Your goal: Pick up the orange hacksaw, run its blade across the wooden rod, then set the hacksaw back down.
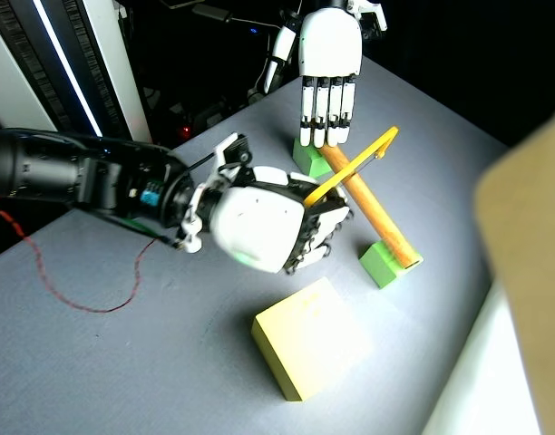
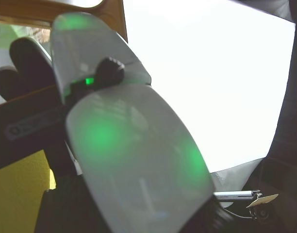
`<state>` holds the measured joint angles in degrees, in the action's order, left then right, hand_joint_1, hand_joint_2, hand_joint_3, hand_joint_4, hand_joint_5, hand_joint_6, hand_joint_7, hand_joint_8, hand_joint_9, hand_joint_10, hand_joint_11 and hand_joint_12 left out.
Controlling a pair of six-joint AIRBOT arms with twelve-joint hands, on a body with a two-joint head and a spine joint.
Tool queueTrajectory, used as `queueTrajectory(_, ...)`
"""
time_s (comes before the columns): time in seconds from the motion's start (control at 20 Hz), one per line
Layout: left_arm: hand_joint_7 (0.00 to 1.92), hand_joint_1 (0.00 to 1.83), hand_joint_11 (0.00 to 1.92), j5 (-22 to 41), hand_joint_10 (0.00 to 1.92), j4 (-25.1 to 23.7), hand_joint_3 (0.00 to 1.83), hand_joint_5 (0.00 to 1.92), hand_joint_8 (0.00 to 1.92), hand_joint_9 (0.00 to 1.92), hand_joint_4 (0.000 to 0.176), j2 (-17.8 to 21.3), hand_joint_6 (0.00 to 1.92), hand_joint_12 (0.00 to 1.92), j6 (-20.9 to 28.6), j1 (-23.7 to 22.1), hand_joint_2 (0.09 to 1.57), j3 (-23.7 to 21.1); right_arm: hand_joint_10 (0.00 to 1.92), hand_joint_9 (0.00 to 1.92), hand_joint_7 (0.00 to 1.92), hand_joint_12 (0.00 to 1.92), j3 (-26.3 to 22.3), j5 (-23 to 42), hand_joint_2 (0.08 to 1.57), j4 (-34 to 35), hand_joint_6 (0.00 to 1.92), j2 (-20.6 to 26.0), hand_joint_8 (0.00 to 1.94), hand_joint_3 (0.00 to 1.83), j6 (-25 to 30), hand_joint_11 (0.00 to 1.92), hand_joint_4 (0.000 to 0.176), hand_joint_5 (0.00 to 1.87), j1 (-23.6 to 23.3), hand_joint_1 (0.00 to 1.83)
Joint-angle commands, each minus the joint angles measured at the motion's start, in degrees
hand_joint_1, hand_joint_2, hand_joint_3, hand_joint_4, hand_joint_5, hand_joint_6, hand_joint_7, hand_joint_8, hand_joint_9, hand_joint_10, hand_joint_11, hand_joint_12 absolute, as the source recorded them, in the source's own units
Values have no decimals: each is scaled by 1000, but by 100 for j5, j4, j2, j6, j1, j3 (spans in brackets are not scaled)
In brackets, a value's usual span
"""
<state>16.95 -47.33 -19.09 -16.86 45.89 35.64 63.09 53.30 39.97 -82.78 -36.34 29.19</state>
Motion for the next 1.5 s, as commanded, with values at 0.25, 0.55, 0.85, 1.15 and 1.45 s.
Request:
queueTrajectory(0.25,139,0,0,152,2,43,1,142,2,121,0,-20,0,467,7,-17,1240,-16,663,1160,1114,1197,-262,786,1102,-330,961,342,935,1,115,893,0,913,11,1257)
queueTrajectory(0.55,135,0,0,152,0,43,0,141,0,122,0,-21,0,465,7,-21,1237,-13,674,1152,1113,1187,-700,1088,1099,-299,943,928,941,1,250,898,0,921,-73,1258)
queueTrajectory(0.85,153,0,0,126,2,43,1,155,2,138,0,-26,2,511,7,-30,1249,-2,657,1165,1123,1180,-1367,1533,1101,16,967,1645,918,1,380,907,0,907,59,1260)
queueTrajectory(1.15,139,0,0,118,0,43,2,143,2,123,0,-37,0,453,7,-33,1247,5,680,1163,1129,1193,-1593,2239,1101,100,968,1720,916,1,816,912,0,903,735,1263)
queueTrajectory(1.45,163,0,0,105,4,43,1,169,5,142,0,-39,5,491,7,-38,1247,5,723,1134,1106,1259,-1311,2714,1103,71,946,1221,954,0,1128,863,0,918,1335,1256)
